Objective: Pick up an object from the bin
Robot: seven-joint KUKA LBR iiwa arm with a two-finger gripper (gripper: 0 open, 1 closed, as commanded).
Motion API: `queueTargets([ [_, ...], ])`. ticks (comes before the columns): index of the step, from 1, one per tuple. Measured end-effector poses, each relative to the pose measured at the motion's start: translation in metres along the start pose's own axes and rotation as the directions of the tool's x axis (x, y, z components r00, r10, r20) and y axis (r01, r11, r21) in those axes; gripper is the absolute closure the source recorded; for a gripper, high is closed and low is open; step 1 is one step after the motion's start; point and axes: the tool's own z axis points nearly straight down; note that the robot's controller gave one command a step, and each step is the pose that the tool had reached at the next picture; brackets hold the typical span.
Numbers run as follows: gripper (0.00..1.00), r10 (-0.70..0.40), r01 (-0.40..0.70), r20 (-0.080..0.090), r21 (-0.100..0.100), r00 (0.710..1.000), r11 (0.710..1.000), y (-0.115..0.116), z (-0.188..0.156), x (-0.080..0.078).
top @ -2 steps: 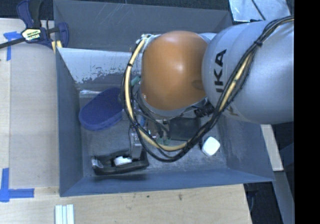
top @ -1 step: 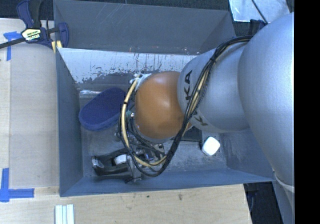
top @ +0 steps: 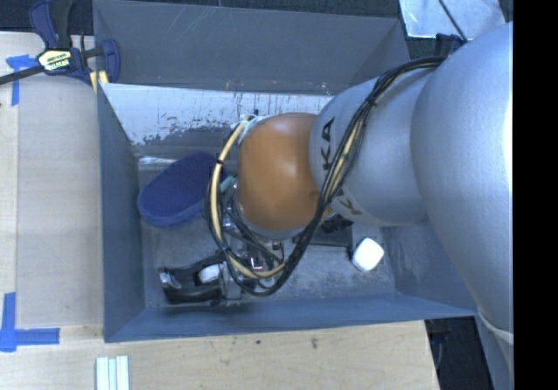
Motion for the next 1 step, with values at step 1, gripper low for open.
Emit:
queueTargets([
  [1, 0.00, 0.137, -0.137, -0.009, -0.004, 0.990, 0.991, -0.0109, 0.0066, 0.0068],
])
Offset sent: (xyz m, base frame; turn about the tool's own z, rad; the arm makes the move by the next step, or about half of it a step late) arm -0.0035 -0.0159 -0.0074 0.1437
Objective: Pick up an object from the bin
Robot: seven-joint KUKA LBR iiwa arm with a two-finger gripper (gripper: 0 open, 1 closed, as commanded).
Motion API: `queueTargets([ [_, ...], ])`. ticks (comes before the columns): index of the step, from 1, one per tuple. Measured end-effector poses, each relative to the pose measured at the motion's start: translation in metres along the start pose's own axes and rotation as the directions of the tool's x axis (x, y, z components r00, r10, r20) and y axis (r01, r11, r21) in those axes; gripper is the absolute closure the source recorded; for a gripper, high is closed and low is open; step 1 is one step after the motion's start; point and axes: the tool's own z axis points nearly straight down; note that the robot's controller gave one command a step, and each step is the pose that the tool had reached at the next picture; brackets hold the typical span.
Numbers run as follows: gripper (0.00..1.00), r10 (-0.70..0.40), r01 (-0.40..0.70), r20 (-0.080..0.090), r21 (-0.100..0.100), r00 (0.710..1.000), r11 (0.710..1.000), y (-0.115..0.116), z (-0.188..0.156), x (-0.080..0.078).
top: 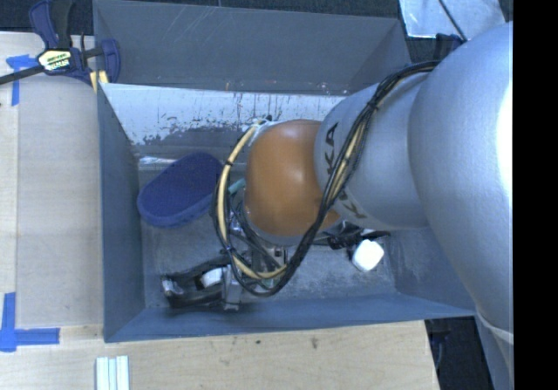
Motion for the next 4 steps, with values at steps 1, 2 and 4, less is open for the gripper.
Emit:
queueTargets([
  [1, 0.00, 0.124, -0.124, -0.023, 0.005, 0.992, 0.992, 0.005, 0.020, 0.005],
  [2, 0.00, 0.161, -0.161, -0.024, 0.005, 0.987, 0.987, 0.018, 0.023, 0.005],
  [4, 1.00, 0.159, -0.159, 0.015, 0.001, 0.987, 0.987, 0.019, -0.050, 0.007],
])
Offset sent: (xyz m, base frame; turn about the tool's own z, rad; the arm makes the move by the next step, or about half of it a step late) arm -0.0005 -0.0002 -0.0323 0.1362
